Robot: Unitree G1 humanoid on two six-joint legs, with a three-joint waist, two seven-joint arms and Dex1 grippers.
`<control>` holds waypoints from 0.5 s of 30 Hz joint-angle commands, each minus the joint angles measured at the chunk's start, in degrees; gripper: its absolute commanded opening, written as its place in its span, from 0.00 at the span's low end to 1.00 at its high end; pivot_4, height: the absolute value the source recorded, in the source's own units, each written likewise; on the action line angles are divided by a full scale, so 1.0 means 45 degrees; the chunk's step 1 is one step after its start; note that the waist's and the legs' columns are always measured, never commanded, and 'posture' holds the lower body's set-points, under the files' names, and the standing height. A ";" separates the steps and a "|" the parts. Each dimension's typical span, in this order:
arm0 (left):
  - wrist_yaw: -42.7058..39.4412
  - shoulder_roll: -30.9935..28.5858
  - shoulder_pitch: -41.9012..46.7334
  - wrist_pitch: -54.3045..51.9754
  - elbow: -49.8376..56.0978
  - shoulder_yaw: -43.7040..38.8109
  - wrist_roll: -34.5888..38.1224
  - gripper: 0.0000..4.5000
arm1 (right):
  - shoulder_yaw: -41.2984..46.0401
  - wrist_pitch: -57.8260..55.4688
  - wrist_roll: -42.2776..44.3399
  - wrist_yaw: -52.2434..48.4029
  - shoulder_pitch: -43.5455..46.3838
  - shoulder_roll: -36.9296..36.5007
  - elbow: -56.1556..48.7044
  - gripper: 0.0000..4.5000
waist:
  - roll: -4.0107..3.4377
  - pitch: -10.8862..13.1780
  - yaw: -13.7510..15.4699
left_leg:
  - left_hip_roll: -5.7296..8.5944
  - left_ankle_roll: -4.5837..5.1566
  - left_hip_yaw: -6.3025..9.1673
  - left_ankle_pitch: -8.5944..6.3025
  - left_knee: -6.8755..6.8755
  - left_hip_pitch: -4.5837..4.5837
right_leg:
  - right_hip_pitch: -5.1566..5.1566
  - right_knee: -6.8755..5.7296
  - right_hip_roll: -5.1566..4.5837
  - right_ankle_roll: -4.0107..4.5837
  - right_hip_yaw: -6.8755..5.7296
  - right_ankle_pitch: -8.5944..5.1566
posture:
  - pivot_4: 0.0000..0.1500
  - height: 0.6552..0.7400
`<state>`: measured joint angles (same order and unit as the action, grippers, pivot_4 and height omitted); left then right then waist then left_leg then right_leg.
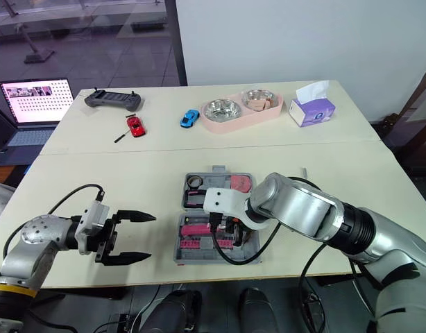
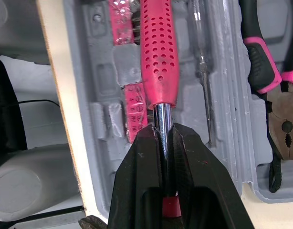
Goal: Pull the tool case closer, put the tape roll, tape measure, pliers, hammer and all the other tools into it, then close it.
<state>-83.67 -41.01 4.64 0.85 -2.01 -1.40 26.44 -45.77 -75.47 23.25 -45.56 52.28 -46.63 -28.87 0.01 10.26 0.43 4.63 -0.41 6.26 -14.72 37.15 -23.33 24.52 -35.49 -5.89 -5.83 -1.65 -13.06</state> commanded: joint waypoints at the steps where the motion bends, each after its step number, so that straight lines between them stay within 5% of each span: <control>1: 0.0035 -0.0115 -0.0047 0.0101 0.0375 -0.0158 0.0101 1.00 | 0.0113 0.0118 -0.0255 -0.0107 0.0115 0.0032 -0.0087 0.00 | 0.0000 0.0000 -0.0001 | 0.0000 -0.0001 0.0000 0.0000 0.0000 0.0000 | 0.0000 -0.0002 0.0000 0.0000 -0.0001 0.0000 | 1.00 0.97; 15: 0.0314 0.0024 0.0143 0.0032 0.0395 -0.0055 0.0081 1.00 | -0.0069 -0.0275 -0.0738 0.0512 -0.0130 0.1490 0.0769 0.00 | 0.0005 -0.0008 -0.0310 | -0.0005 -0.0009 0.0009 0.0005 -0.0004 0.0009 | 0.0014 -0.0047 0.0004 0.0009 0.0001 0.0005 | 1.00 0.97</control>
<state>-82.31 -40.68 5.25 0.81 -1.49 -1.21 26.43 -46.92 -77.18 20.62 -43.77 51.52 -40.85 -24.91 0.04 10.23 -0.97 4.61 -0.45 6.30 -14.70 37.13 -23.29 24.59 -35.73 -5.87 -5.79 -1.64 -13.04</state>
